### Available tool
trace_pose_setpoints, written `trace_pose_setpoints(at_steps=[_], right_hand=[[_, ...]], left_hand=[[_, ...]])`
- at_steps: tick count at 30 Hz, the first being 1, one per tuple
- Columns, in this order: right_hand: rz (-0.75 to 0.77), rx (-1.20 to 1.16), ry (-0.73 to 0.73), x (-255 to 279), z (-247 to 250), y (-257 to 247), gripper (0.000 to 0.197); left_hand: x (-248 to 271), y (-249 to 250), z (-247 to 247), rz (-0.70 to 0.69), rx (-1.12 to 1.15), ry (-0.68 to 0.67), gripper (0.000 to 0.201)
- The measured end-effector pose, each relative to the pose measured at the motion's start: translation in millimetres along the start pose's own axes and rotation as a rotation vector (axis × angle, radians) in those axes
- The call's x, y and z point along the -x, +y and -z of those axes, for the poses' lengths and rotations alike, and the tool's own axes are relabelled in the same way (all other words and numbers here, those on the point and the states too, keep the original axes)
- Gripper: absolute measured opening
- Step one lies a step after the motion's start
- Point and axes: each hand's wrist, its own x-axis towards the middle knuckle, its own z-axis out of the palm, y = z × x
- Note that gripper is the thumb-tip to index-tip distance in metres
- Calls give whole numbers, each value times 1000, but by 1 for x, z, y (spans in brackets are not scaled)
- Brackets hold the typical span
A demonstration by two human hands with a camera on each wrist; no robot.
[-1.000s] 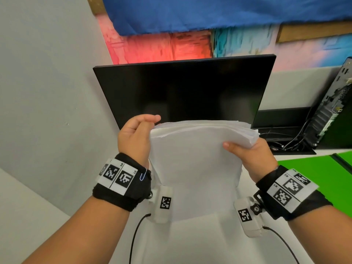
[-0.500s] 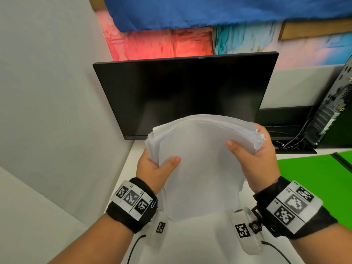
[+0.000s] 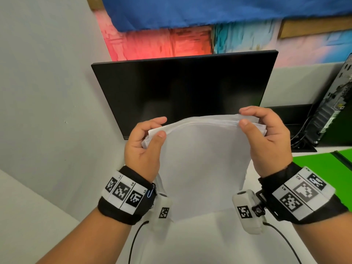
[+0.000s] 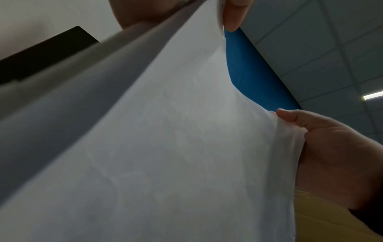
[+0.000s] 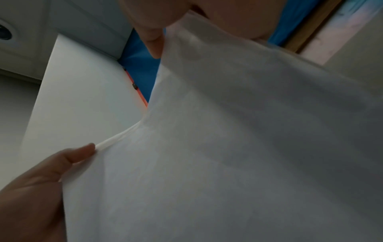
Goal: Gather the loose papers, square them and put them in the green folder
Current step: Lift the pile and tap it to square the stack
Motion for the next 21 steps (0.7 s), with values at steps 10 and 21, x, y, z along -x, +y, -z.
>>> trace_pose_setpoints(at_steps=[10,21], right_hand=[[-87,-45,77,-9,1,6,12],[-31,-128,-32,-5,3,9,24]], left_hand=[[-6,4,3,111,138,33,10],[11,-24,2,84,-246,-71,53]])
